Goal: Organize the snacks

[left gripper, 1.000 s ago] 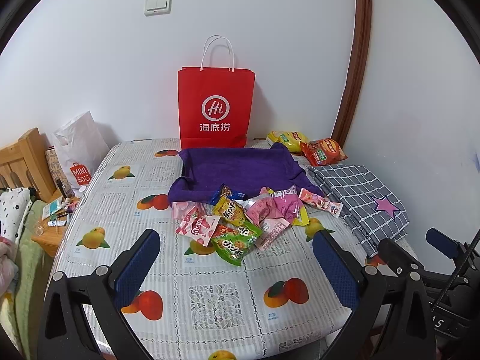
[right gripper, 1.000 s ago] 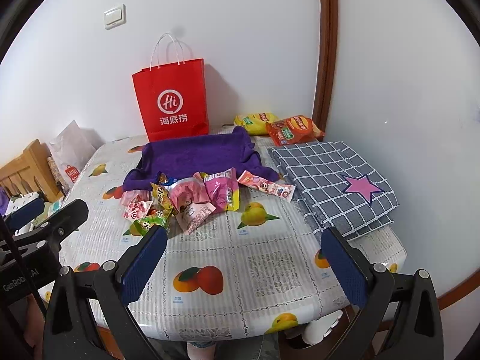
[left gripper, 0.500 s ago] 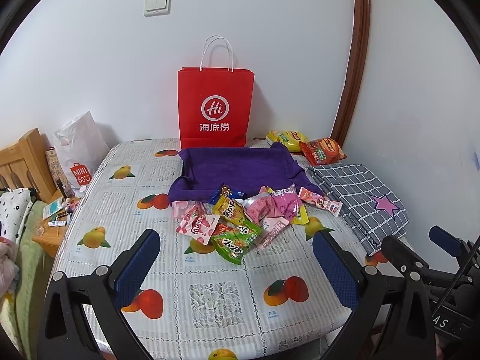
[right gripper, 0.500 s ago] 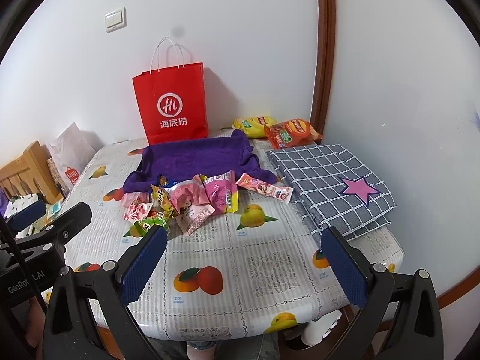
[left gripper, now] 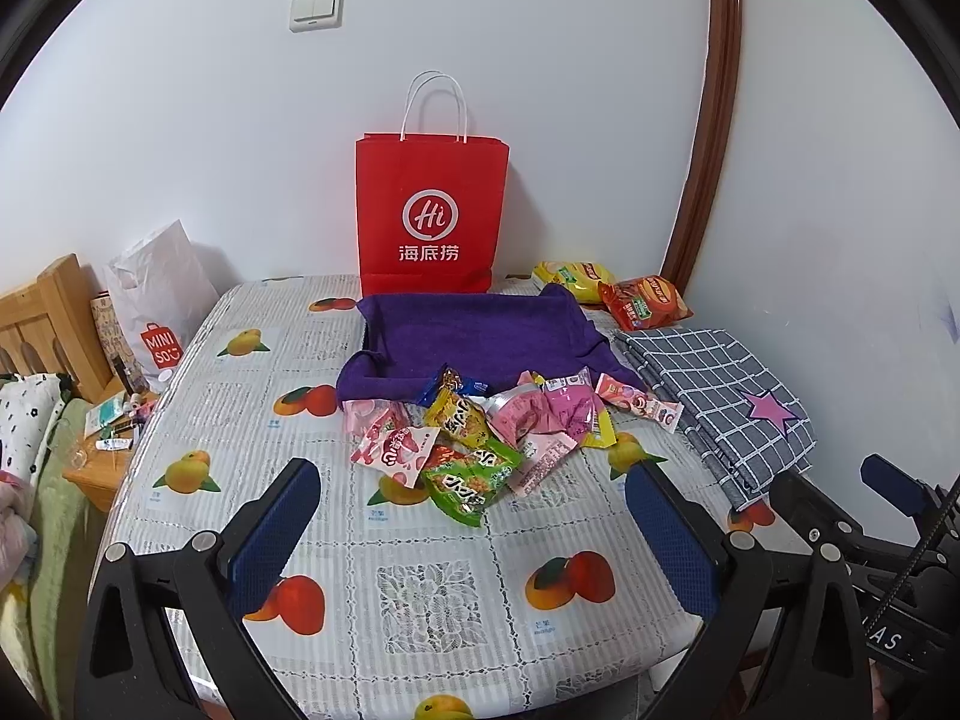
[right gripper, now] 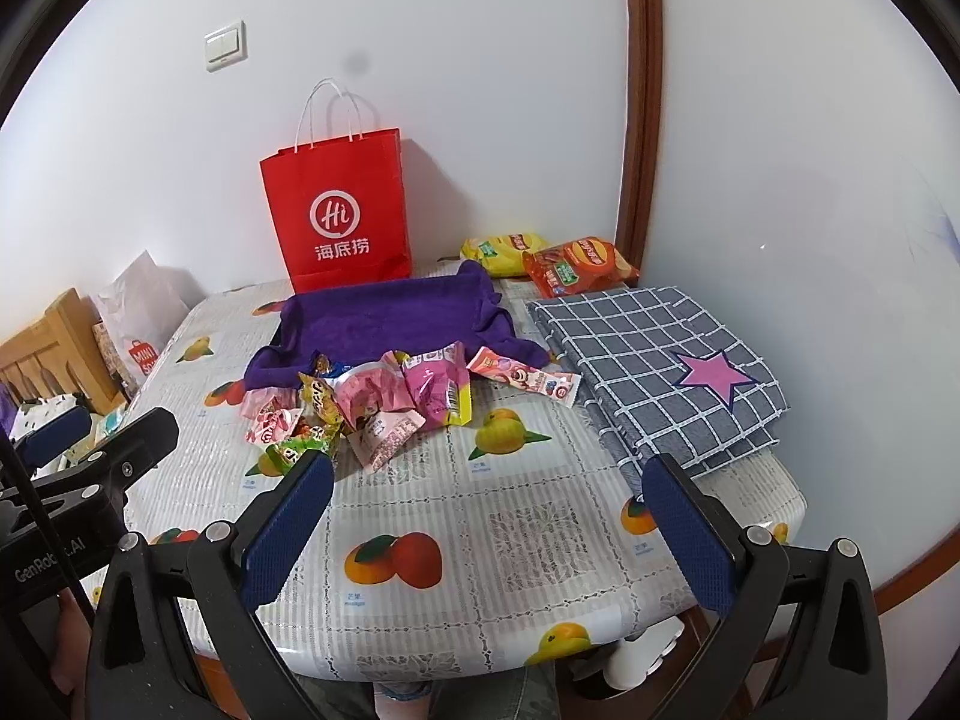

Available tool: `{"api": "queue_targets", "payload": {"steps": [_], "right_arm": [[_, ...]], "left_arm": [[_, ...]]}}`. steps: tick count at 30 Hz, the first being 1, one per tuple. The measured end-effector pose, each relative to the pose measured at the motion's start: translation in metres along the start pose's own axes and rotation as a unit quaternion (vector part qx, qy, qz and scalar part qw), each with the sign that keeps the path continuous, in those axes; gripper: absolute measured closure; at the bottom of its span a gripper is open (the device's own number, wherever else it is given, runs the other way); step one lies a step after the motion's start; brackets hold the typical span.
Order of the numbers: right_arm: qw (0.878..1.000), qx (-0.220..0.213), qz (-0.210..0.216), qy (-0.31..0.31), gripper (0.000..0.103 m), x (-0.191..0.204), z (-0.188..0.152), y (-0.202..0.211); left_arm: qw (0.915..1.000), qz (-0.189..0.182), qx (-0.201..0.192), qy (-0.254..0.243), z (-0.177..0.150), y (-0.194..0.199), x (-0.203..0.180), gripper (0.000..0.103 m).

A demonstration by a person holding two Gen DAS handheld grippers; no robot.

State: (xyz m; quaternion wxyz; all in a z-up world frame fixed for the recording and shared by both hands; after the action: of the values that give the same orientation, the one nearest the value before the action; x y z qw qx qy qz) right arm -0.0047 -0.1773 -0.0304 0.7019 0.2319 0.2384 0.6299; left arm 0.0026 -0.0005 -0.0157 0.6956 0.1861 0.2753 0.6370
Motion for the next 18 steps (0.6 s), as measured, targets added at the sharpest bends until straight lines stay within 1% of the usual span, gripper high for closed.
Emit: {"api": "queue_targets", "payload": {"steps": [18], "right_arm": [[1.0,-0.001,-0.001,-0.001,0.001,-0.0013,-0.0011,0.0013]], "left_arm": [[1.0,-0.001,0.001,0.002,-0.0014,0.0006,-0.0018,0.001]]}}
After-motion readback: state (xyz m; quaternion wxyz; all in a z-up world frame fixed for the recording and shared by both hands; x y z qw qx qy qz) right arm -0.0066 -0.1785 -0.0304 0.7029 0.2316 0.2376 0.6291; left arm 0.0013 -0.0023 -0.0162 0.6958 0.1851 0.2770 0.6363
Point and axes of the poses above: each gripper's, at about its wrist camera, not at the fingertips, and y roughly against the way its jaws point, x to its left, z to its top, the point moved 2 cm from there along -y, roughly the way its jaws point, and after that the axes turned 6 degrees about -z, right-handed, at the moved point
